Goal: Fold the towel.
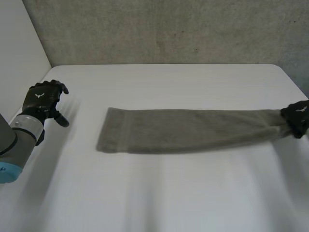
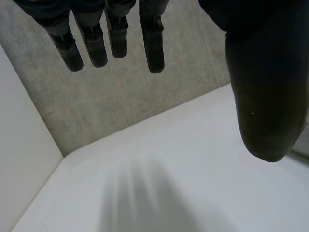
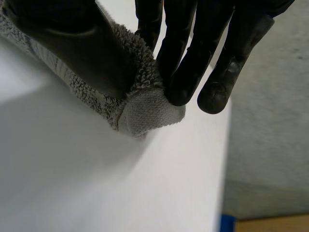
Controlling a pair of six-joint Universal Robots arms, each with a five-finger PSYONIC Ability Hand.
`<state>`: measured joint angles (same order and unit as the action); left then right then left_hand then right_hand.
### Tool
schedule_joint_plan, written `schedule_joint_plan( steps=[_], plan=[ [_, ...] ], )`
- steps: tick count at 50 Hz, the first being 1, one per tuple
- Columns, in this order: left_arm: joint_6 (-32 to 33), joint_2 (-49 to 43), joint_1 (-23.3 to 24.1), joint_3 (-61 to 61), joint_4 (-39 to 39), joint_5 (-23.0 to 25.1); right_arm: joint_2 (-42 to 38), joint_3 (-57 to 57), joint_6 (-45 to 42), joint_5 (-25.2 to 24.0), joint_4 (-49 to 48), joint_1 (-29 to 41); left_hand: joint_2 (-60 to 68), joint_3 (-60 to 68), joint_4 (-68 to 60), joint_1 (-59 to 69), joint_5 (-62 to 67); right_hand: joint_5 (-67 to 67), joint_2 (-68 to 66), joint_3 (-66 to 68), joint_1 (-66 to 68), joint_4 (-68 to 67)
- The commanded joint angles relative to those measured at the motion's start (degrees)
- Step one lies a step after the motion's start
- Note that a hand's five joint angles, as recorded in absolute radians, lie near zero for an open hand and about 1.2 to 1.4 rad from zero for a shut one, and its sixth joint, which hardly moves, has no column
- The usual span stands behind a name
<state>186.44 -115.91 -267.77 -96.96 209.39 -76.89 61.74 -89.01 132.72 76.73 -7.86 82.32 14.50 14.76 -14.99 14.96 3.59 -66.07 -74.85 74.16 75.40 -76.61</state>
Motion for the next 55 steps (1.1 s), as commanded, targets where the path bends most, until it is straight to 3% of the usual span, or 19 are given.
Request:
schedule_joint_plan(
  steps=[1,2,4,5,7,8,10,13,14,15,17,23,24,25,32,39,44,48,55],
  plan=[
    [-2.0,3.1,0.8,-1.7,0.0,0.4,2.7,9.8,-1.9,1.5,6.9,3.3,-3.6,-3.9,4.1,-4.1,-2.7,-3.9,-5.2,5.8,4.6,-3.4],
    [-2.7,3.4,1.0,-2.0,0.0,0.5,2.7,9.8,-1.9,1.5,6.9,3.4,-3.6,-3.9,4.1,-4.1,-2.7,-3.9,-5.2,5.8,4.6,-3.4],
    [-3.4,3.8,1.2,-2.2,0.0,0.5,4.5,14.4,3.3,3.9,8.6,11.9,-3.6,-3.9,4.1,-4.1,-2.7,-3.9,-5.2,5.8,4.6,-3.4],
    [-4.2,4.3,1.5,-2.4,0.0,0.6,4.5,14.5,3.3,4.0,8.6,11.9,-3.6,-3.9,4.1,-4.1,-2.7,-3.9,-5.2,5.8,4.6,-3.4],
    [-4.8,4.8,1.8,-2.4,0.0,0.6,3.0,19.6,7.3,6.5,9.6,22.0,-3.6,-3.9,4.1,-4.1,-2.7,-3.9,-5.2,5.8,4.6,-3.4],
    [-4.8,4.8,1.8,-2.4,0.0,0.6,3.0,19.7,7.3,6.5,9.6,22.1,-3.6,-3.9,4.1,-4.1,-2.7,-3.9,-5.2,5.8,4.6,-3.4],
    [-5.4,5.4,1.9,-3.1,0.1,0.6,-0.4,25.3,8.3,9.4,9.9,33.6,-3.8,-4.0,4.3,-4.2,-2.9,-3.9,-5.2,5.8,4.6,-3.4],
    [-5.3,5.4,1.7,-3.5,0.1,0.7,-3.0,29.1,8.4,11.0,10.0,39.7,-3.6,-3.9,4.1,-4.1,-2.7,-3.9,-5.2,5.8,4.6,-3.4],
    [-5.3,5.4,1.7,-3.5,0.1,0.7,-7.1,33.8,8.7,12.7,10.0,45.9,-3.6,-3.9,4.1,-4.1,-2.7,-3.9,-5.2,5.8,4.6,-3.4],
    [-5.2,5.4,1.6,-3.6,0.1,0.7,-7.2,33.8,8.7,12.7,10.0,46.0,-3.6,-3.9,4.1,-4.1,-2.7,-3.9,-5.2,5.8,4.6,-3.4],
    [-5.2,5.4,1.5,-3.8,0.1,0.7,-14.6,40.7,9.0,14.6,10.3,54.1,-3.6,-3.9,4.1,-4.1,-2.7,-3.9,-5.2,5.8,4.6,-3.4],
    [-5.2,5.3,1.7,-3.9,0.1,0.7,-25.3,48.9,9.0,15.1,11.5,60.5,-3.6,-3.9,4.1,-4.1,-2.7,-0.8,-2.0,2.7,1.5,-0.3],
    [-5.2,5.3,1.8,-3.9,0.1,0.7,-28.1,51.6,8.8,15.2,12.9,61.8,-3.6,-3.9,4.1,-4.1,-2.7,41.2,39.9,-39.3,-40.5,41.7],
    [-5.2,5.3,1.8,-3.9,0.1,0.7,-30.2,53.7,8.9,15.6,14.8,62.3,-3.6,-3.9,4.1,-4.1,-2.7,66.1,64.8,-64.2,-65.4,66.6],
    [-5.0,5.3,2.2,-4.5,0.3,0.9,-31.3,56.7,10.4,18.1,19.8,61.6,-3.6,-3.9,4.1,-4.1,-2.7,66.1,64.8,-64.2,-65.4,66.6],
    [-5.0,5.2,2.5,-4.6,0.4,0.9,-22.7,54.6,20.4,18.0,23.1,54.3,-3.6,-3.9,4.1,-4.1,-2.7,66.1,64.8,-64.2,-65.4,66.6],
    [-5.0,5.2,2.8,-4.8,0.3,0.9,-13.4,42.0,28.9,14.5,25.2,46.4,-3.6,-3.9,4.1,-4.1,-2.7,66.1,64.8,-64.2,-65.4,66.6],
    [-5.0,5.2,3.7,-5.1,0.4,0.9,-10.2,31.6,29.5,10.7,23.7,42.9,-3.6,-3.9,4.1,-4.1,-2.7,66.1,64.8,-64.2,-65.4,66.6],
    [-4.9,5.1,5.0,-5.8,0.6,1.0,-5.1,6.6,30.3,4.8,6.3,35.2,-3.6,-3.9,4.1,-4.1,-2.7,62.3,61.1,-60.4,-61.6,62.9]
  ],
)
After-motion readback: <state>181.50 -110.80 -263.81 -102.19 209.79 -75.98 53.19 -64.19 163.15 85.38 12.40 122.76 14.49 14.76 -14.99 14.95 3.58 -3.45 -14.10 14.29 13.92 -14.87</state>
